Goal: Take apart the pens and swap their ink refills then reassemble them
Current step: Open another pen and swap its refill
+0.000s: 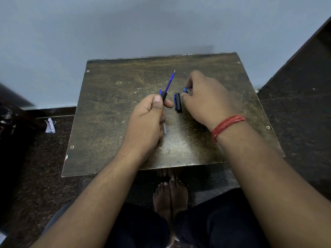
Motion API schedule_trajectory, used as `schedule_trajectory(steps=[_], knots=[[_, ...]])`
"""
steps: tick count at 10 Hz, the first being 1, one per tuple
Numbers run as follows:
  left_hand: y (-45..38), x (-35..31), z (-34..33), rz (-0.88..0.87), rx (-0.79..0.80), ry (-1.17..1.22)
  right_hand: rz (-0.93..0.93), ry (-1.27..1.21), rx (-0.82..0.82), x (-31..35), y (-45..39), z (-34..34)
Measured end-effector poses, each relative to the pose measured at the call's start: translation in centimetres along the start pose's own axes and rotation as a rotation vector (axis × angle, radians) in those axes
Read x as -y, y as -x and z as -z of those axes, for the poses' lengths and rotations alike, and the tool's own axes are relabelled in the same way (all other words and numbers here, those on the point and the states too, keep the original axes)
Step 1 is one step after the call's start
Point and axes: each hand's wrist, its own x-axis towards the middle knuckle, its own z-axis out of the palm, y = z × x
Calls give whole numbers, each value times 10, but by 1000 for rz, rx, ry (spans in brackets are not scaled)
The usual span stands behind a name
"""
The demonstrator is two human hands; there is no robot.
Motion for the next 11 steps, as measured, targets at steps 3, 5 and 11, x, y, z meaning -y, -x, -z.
schedule_trajectory(steps=[3,5,11], knots=[[1,-1,1,-2,11,10,3,14,-64,4,0,1],[0,-2,1,-8,-6,2,-80,-427,-179,9,2,9],[-2,3,3,-26,7,-26,-158,-1081,13,20,7,0]])
